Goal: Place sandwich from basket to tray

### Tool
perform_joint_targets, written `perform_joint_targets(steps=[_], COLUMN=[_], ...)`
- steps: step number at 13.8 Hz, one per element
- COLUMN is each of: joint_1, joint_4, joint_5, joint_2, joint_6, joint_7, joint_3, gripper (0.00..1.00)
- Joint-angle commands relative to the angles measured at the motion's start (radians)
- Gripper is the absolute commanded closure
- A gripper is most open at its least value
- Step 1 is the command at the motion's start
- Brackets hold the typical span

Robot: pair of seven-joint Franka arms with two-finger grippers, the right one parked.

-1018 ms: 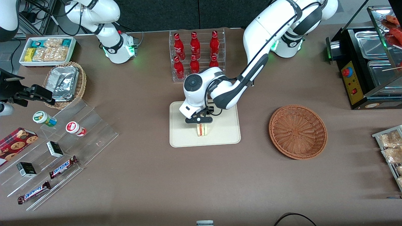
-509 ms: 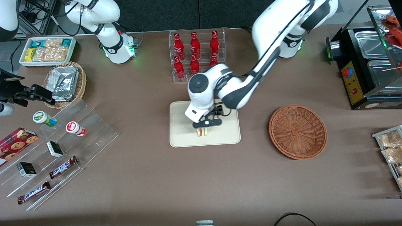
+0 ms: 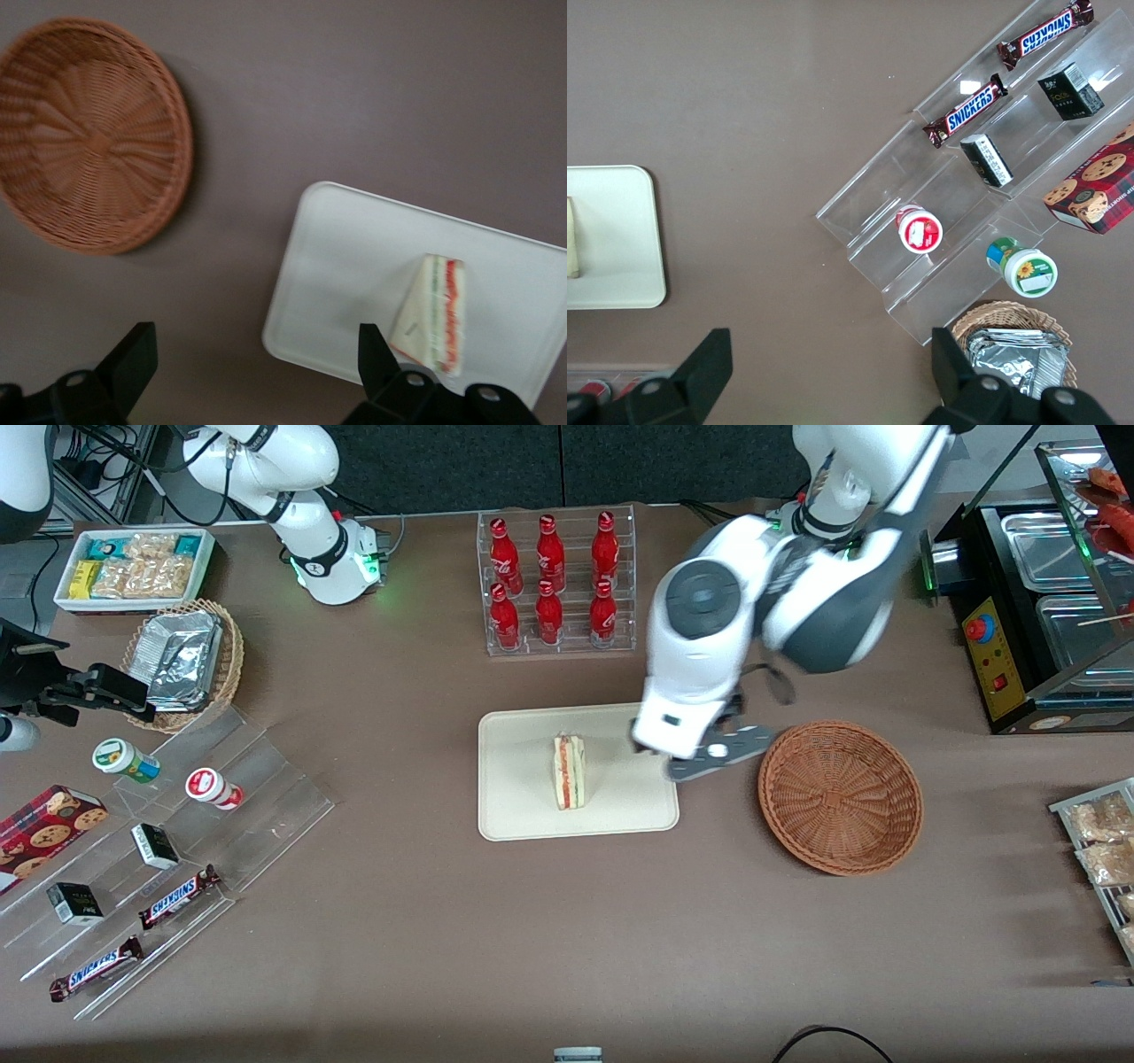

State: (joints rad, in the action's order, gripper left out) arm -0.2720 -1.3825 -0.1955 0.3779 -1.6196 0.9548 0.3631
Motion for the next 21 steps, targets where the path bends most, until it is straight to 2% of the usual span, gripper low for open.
perform_joint_targets(steps=[1, 4, 8, 12, 17, 21], joint_1=[0.112, 0.244, 0.226, 0.229, 0.237, 0.226], joint_4=[-0.012, -0.012, -0.026, -0.039, -0.112, -0.036], joint_5=[0.037, 0.076, 0.14, 0.143, 0.156, 0.153], joint_2=[-0.077, -0.152, -0.247, -0.299, -0.37, -0.304], joint_6=[0.104, 0.187, 0.259, 0.308, 0.3, 0.313], joint_7=[-0.172, -0.429, -0.724, -0.93, -1.022, -1.009], joint_3=[0.005, 0.0, -0.202, -0.3, -0.343, -0.349], gripper=[0.0, 0.0, 0.0, 0.0, 0.0, 0.0])
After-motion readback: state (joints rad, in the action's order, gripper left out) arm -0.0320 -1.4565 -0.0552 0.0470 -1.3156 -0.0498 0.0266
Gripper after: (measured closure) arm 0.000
